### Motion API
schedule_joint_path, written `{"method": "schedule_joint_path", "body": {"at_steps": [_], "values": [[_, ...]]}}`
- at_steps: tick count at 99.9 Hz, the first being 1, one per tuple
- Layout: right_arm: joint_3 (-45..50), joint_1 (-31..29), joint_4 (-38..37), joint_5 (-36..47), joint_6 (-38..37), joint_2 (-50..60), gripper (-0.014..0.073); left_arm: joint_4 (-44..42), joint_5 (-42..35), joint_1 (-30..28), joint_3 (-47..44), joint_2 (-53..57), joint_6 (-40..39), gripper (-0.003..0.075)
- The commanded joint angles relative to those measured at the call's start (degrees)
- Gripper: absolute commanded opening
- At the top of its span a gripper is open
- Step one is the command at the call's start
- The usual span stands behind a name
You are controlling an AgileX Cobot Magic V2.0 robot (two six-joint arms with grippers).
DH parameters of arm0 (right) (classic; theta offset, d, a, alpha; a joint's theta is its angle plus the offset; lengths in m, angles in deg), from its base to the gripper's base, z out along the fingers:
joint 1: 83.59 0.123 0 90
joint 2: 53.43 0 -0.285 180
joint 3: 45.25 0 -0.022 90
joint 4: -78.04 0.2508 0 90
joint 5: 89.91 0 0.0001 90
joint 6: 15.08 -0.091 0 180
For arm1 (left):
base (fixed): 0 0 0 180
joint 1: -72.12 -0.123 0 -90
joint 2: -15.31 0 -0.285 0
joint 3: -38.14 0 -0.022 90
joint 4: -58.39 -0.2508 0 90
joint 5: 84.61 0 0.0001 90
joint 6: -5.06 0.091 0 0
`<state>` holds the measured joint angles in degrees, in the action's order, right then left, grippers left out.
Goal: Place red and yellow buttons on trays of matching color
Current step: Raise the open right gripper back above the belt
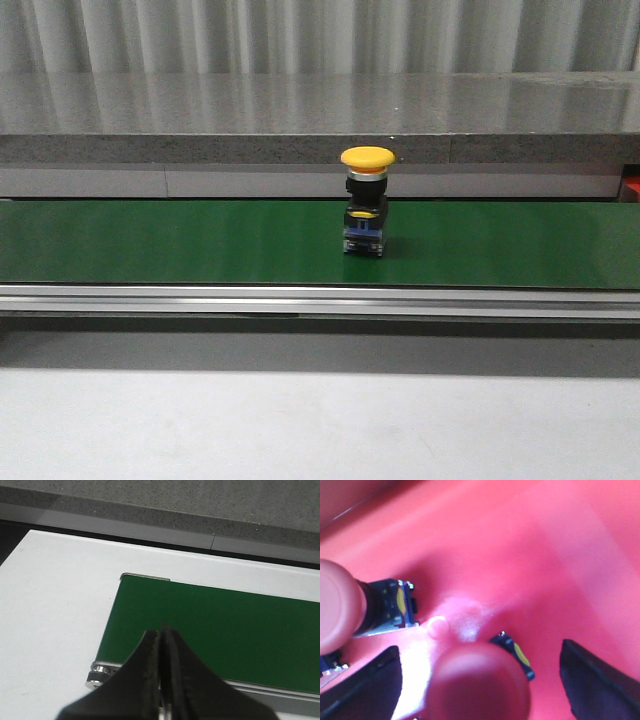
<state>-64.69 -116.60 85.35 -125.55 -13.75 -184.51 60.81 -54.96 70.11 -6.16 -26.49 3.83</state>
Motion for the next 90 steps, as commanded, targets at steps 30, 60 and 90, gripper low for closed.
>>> {"method": "schedule_joint_path", "body": {"at_steps": [30,60,90], "values": [[-3.81,0.01,0.10,0.56,0.70,13.65,0.0647,0.26,-4.27,-0.08,1.58,-0.01,-0.57,-0.0020],[2.52,5.61,0.15,-3.55,4.67,26.70,0.0647,0.26,-4.27,-0.08,1.58,-0.01,-0.57,-0.0020],[23.17,18.96,0.15,-3.14,4.87,41.83,0.0647,0.26,-4.27,-0.08,1.58,-0.01,-0.57,-0.0020]]}}
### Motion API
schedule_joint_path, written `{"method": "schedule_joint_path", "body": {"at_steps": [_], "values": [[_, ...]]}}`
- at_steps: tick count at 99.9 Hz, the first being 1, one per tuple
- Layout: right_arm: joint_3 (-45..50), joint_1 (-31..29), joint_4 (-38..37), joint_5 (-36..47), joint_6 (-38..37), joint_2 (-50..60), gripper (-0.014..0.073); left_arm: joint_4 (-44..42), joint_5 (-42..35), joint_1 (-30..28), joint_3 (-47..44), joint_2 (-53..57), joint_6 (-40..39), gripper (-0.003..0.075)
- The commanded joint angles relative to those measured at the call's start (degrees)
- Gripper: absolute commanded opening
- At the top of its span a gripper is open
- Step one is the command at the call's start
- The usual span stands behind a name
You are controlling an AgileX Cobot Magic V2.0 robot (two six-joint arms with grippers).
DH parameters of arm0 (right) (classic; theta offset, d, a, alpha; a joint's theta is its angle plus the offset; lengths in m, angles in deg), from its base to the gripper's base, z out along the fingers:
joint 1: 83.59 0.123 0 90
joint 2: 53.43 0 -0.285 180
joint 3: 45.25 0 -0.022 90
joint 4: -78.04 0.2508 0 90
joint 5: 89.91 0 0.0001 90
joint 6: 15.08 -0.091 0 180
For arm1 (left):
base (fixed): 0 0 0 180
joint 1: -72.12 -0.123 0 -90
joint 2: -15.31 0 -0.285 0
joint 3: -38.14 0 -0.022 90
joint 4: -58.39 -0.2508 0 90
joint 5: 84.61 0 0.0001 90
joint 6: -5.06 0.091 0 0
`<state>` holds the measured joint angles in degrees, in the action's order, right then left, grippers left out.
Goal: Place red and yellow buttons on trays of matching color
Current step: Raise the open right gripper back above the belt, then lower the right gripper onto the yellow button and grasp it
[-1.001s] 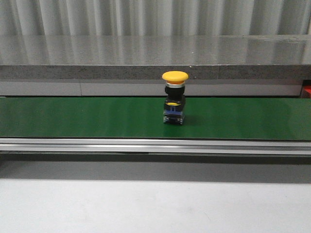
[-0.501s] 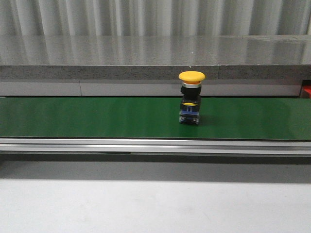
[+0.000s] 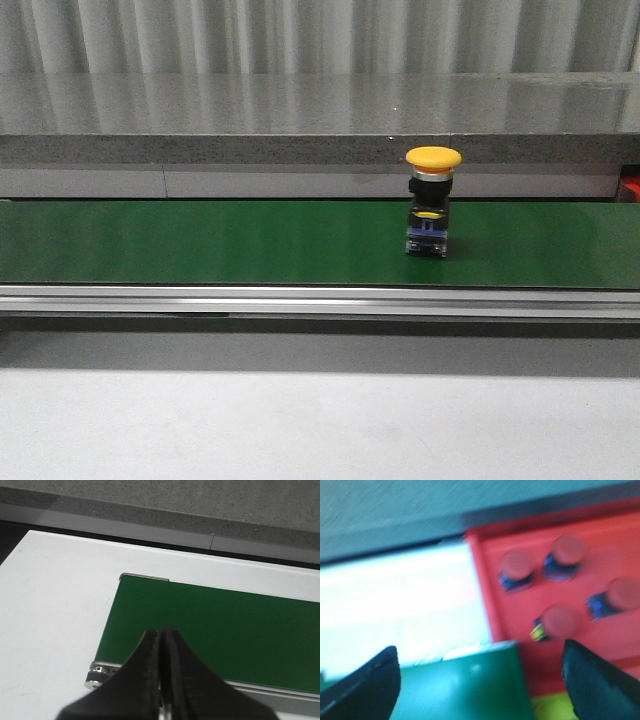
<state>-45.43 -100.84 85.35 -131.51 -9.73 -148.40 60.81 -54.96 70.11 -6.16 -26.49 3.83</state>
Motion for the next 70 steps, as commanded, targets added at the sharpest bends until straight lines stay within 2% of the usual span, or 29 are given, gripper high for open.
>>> {"method": "schedule_joint_path", "body": {"at_steps": [1,18,19,20,33,57,70], "values": [[4.36,3.91,0.15,2.81,0.86,6.02,0.0647,0.26,-4.27,-0.08,1.58,-0.01,-0.57,-0.0020],[12.48,11.56,0.15,0.86,1.27,11.04,0.0647,0.26,-4.27,-0.08,1.58,-0.01,-0.57,-0.0020],[12.67,11.84,0.15,0.40,1.33,11.23,0.0647,0.26,-4.27,-0.08,1.58,-0.01,-0.57,-0.0020],[14.09,15.18,0.15,-3.21,2.69,11.82,0.0647,0.26,-4.27,-0.08,1.58,-0.01,-0.57,-0.0020],[15.26,19.61,0.15,-8.33,7.11,11.70,0.0647,0.26,-4.27,-0.08,1.58,-0.01,-0.57,-0.0020],[16.93,26.22,0.37,-5.39,8.55,11.70,0.0647,0.26,-4.27,-0.08,1.58,-0.01,-0.57,-0.0020],[16.93,28.67,2.88,-0.78,9.59,11.70,0.0647,0.26,-4.27,-0.08,1.58,-0.01,-0.57,-0.0020]]}}
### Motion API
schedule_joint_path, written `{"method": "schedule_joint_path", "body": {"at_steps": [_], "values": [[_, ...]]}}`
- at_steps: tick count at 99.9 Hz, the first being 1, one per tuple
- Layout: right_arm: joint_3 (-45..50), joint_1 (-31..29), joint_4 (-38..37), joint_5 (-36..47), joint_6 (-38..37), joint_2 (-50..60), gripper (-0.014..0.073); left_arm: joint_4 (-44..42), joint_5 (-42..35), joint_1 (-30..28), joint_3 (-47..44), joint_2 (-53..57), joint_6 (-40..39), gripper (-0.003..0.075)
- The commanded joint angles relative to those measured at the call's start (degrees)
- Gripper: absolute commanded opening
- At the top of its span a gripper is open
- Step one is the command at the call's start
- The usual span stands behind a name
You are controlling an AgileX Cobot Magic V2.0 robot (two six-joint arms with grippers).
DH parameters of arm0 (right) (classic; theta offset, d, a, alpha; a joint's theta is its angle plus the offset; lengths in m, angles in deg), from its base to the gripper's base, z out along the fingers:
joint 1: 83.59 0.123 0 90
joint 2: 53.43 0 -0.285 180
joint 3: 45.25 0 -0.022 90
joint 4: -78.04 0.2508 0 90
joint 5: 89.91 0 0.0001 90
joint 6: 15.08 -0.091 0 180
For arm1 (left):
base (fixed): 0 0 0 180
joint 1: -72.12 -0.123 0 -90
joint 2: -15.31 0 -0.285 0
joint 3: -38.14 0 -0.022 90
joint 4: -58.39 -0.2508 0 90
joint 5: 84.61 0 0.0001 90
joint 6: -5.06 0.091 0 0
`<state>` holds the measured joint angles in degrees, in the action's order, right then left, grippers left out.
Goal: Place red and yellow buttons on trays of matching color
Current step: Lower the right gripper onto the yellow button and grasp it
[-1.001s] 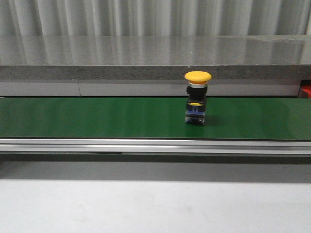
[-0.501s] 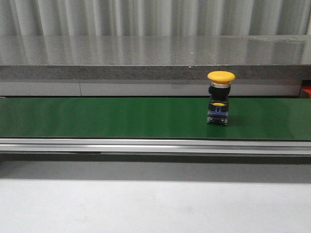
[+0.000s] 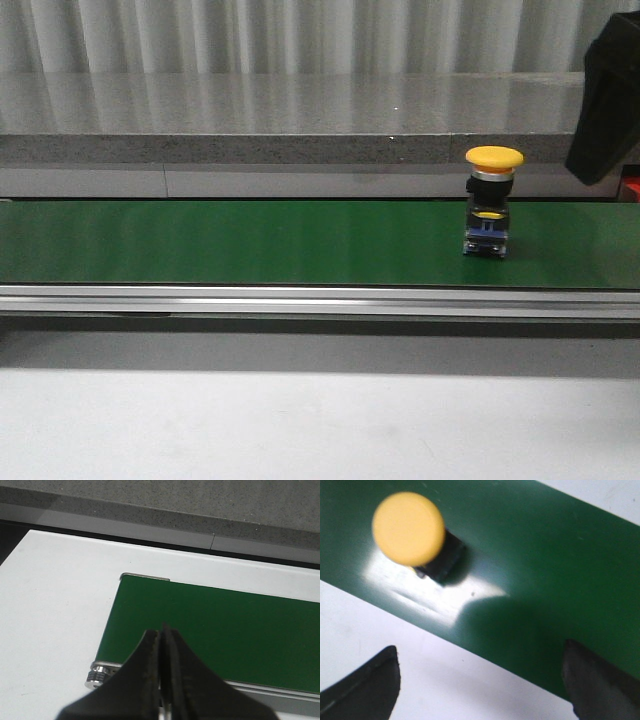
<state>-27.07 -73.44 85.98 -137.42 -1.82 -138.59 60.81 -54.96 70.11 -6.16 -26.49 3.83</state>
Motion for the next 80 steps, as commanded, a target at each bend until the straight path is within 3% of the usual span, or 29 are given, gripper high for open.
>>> {"method": "schedule_joint_path", "body": {"at_steps": [1,17,51,58,80], "values": [[-1.43,1.37,2.50,5.42,1.98,1.83,0.0647,0.26,-4.27,-0.08,1.58,-0.01,-0.57,-0.0020],[-1.63,2.03,6.16,10.22,3.71,0.89,0.0647,0.26,-4.27,-0.08,1.58,-0.01,-0.57,-0.0020],[-1.63,2.03,6.23,16.64,3.71,-7.91,0.0639,0.26,-4.27,-0.08,1.58,-0.01,-0.57,-0.0020],[-1.63,2.03,6.23,17.37,3.66,-9.47,0.0595,0.26,-4.27,-0.08,1.58,-0.01,-0.57,-0.0020],[-1.92,1.93,6.23,17.40,1.13,-10.66,0.0328,0.26,-4.27,-0.08,1.58,-0.01,-0.57,-0.0020]]}}
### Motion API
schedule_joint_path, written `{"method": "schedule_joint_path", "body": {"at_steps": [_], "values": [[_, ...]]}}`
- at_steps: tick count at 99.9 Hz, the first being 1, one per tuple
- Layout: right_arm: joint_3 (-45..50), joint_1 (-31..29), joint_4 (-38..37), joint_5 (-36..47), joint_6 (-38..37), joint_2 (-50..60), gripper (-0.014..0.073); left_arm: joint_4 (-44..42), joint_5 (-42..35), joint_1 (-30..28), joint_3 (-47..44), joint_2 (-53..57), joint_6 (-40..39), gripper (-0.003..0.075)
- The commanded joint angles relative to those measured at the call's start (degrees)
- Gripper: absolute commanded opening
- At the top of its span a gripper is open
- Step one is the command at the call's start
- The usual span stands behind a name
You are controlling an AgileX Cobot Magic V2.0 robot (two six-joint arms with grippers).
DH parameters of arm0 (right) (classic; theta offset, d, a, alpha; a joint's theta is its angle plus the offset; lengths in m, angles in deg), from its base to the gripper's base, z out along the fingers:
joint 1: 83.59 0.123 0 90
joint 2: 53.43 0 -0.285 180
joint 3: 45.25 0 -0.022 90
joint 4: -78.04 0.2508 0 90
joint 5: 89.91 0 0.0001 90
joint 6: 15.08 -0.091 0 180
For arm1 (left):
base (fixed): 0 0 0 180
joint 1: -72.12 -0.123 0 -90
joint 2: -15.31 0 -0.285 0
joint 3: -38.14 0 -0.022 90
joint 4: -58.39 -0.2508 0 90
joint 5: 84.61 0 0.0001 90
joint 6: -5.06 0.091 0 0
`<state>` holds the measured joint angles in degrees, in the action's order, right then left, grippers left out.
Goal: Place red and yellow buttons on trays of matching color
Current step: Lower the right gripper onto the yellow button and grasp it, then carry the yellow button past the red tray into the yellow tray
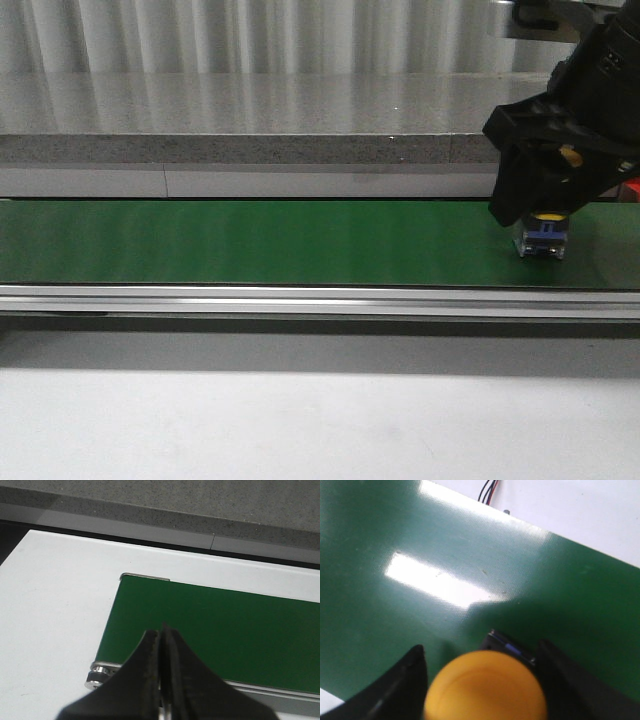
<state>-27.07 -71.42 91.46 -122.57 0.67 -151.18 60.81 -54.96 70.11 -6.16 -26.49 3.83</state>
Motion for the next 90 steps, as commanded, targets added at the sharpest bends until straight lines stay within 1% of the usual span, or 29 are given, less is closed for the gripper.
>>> {"method": "schedule_joint_path", "body": {"at_steps": [1,9,21,34,48,55,66,76,86,90], "values": [[-2.02,-0.09,0.75,2.49,-1.57,1.93,0.0321,0.26,-4.27,-0.08,1.58,-0.01,-0.57,-0.0020],[-2.66,-0.16,0.75,2.29,-2.84,2.01,0.0244,0.26,-4.27,-0.08,1.58,-0.01,-0.57,-0.0020],[-3.77,-0.89,0.75,1.54,-4.87,2.53,0.0167,0.26,-4.27,-0.08,1.58,-0.01,-0.57,-0.0020],[-4.01,-3.29,0.75,-1.18,-7.52,4.63,0.0159,0.26,-4.27,-0.08,1.58,-0.01,-0.57,-0.0020],[-4.01,-8.44,0.41,-5.24,-8.53,8.57,0.0159,0.26,-4.27,-0.08,1.58,-0.01,-0.57,-0.0020],[-4.01,-12.07,0.24,-5.87,-8.91,11.05,0.0159,0.26,-4.27,-0.08,1.58,-0.01,-0.57,-0.0020],[-4.01,-19.53,-0.02,-6.47,-11.27,14.62,0.0159,0.26,-4.27,-0.08,1.58,-0.01,-0.57,-0.0020],[-4.01,-27.52,-2.47,-8.25,-13.87,17.41,0.0159,0.26,-4.27,-0.08,1.58,-0.01,-0.57,-0.0020],[-4.01,-34.94,-5.65,-10.39,-14.11,19.21,0.0159,0.26,-4.27,-0.08,1.58,-0.01,-0.57,-0.0020],[-3.81,-37.88,-5.75,-10.82,-14.76,19.54,0.0159,0.26,-4.27,-0.08,1.58,-0.01,-0.57,-0.0020]]}}
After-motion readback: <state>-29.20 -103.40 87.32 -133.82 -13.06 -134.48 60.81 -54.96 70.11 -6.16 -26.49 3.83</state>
